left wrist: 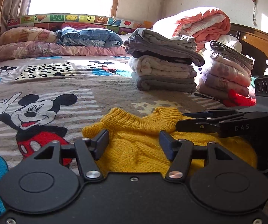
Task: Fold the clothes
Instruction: 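Grasp the folded sweater bundle with both grippers and lift it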
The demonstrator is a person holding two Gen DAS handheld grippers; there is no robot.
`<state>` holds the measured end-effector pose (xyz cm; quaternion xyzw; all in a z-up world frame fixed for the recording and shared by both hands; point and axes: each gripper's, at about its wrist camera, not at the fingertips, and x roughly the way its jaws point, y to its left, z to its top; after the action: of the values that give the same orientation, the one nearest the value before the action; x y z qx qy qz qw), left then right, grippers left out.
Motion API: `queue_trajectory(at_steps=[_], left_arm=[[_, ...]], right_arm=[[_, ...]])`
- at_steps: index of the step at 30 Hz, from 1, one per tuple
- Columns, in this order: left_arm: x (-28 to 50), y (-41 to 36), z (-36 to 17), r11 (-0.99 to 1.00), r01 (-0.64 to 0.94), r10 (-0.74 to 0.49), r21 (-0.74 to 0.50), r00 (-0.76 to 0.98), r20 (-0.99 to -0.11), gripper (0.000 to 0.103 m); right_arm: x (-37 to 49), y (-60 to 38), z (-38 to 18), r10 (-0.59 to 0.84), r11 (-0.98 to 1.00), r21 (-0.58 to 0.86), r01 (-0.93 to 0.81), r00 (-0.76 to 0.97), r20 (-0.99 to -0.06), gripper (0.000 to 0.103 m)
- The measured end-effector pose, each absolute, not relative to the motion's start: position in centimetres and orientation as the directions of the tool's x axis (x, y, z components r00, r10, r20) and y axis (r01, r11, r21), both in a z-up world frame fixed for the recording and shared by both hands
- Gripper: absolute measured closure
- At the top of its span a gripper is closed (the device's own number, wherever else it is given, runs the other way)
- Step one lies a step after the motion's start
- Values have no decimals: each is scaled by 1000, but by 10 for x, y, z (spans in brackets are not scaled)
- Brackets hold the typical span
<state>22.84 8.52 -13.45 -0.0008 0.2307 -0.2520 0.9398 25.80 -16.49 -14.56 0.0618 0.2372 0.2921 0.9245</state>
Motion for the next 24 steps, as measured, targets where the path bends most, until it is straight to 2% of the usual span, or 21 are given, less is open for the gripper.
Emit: queue_trajectory(at_steps=[6, 10, 13, 14, 16, 18, 21, 24], left_arm=[[229, 84, -138, 875, 469, -468, -120, 759, -452, 43], [222, 89, -133, 885, 446, -457, -131, 783, -422, 42], [212, 103, -123, 880, 414, -474, -233, 795, -379, 39], [209, 107, -119, 872, 401, -483, -280, 798, -362, 37], [202, 116, -114, 849, 368, -496, -378, 802, -332, 35], [197, 120, -115, 836, 326, -493, -440, 800, -343, 30], [193, 124, -121, 800, 266, -514, -538, 766, -385, 29], [185, 130, -124, 741, 207, -538, -639, 752, -380, 26]], right_arm=[[258, -169, -153, 587, 810, 309, -499, 703, -402, 46], [257, -168, -147, 583, 813, 301, -499, 701, -410, 46], [240, -179, -128, 555, 828, 316, -463, 753, -354, 45], [230, -189, -123, 549, 823, 368, -432, 772, -320, 39], [219, -206, -123, 534, 809, 460, -366, 785, -313, 35], [211, -220, -130, 528, 787, 533, -310, 786, -322, 35], [198, -242, -148, 530, 704, 679, -208, 790, -308, 34], [189, -254, -163, 551, 595, 790, -146, 790, -270, 25]])
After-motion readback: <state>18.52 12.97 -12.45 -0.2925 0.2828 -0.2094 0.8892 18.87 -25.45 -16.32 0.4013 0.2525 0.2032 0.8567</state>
